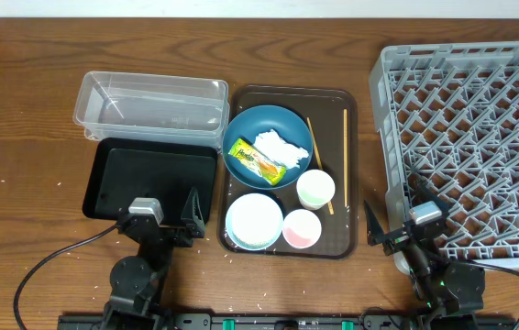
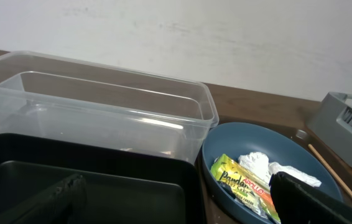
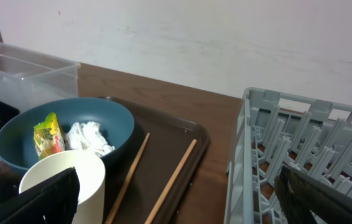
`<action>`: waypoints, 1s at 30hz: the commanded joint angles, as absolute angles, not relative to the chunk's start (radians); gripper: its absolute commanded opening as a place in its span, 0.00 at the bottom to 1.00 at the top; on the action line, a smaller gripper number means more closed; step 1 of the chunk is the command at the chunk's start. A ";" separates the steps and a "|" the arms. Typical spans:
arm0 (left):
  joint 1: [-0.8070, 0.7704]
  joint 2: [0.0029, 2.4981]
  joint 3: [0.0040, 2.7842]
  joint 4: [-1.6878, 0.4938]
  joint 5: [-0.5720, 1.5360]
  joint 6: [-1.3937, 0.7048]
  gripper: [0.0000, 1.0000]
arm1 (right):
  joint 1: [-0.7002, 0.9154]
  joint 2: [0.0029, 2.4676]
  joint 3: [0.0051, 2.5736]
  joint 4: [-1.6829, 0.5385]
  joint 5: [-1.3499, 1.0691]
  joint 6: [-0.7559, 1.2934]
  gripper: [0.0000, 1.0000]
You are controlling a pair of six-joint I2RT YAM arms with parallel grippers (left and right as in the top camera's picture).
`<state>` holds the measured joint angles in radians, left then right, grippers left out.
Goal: Sort waste into correct bins and load items into the dishwasher rack
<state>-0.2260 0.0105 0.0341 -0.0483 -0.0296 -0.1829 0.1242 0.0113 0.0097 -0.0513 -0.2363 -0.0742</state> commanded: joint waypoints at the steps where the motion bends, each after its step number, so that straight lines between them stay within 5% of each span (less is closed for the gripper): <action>1: -0.224 0.004 0.004 -0.069 -0.030 -0.173 0.96 | 0.118 0.011 0.006 -0.051 -0.244 -0.083 0.99; 18: -0.224 0.010 0.100 -0.009 0.133 -0.295 0.96 | 0.118 0.012 0.078 -0.002 -0.342 0.106 0.99; 30: -0.224 0.570 0.768 -0.534 0.238 -0.311 0.96 | 0.118 0.432 0.661 -0.594 -0.341 0.080 0.99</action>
